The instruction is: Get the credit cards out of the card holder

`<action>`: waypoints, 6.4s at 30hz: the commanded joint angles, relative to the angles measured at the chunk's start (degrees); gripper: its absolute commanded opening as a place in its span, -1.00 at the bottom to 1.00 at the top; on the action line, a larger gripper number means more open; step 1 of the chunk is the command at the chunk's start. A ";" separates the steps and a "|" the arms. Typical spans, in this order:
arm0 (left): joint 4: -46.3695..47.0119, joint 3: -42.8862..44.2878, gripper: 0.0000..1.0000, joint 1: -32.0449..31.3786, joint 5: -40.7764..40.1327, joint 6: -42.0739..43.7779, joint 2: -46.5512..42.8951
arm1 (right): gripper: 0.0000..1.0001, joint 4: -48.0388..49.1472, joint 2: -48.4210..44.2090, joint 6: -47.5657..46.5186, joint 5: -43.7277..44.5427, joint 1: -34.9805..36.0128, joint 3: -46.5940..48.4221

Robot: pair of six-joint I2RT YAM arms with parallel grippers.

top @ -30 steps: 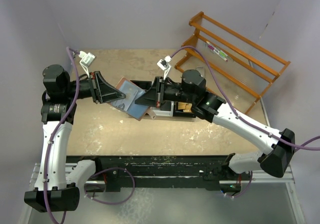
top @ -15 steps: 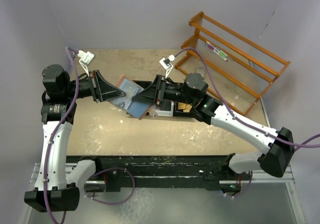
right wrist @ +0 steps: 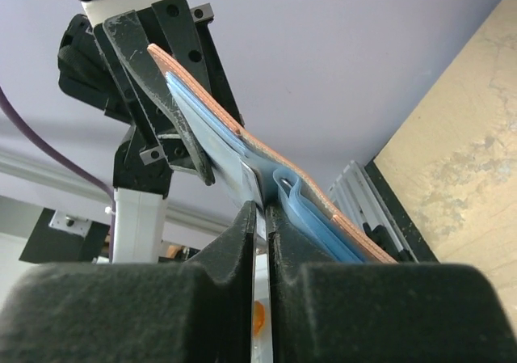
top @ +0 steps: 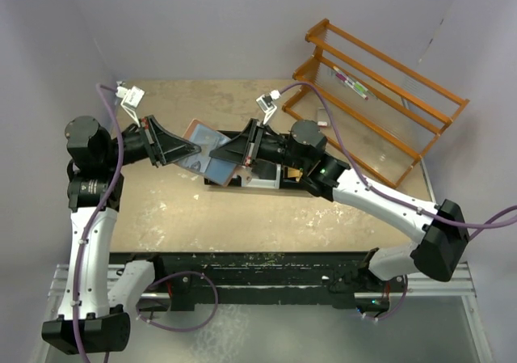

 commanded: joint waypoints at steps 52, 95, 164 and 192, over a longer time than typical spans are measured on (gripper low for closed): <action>6.92 -1.47 -1.00 -0.50 7.70 -8.92 0.70 | -0.29 6.66 -2.91 -1.68 -7.88 -1.20 -2.78; -33.06 22.73 -1.00 -0.25 -2.84 34.90 7.01 | -1.00 -31.74 -2.97 -25.90 -6.11 -17.64 2.73; 19.99 8.02 -1.00 -0.28 9.23 -22.14 0.90 | 0.99 -8.15 -13.66 -13.06 -11.18 -10.09 9.22; -7.57 12.07 -0.09 -0.21 10.85 8.14 2.19 | -1.00 -27.83 -8.14 -24.13 1.32 1.25 16.65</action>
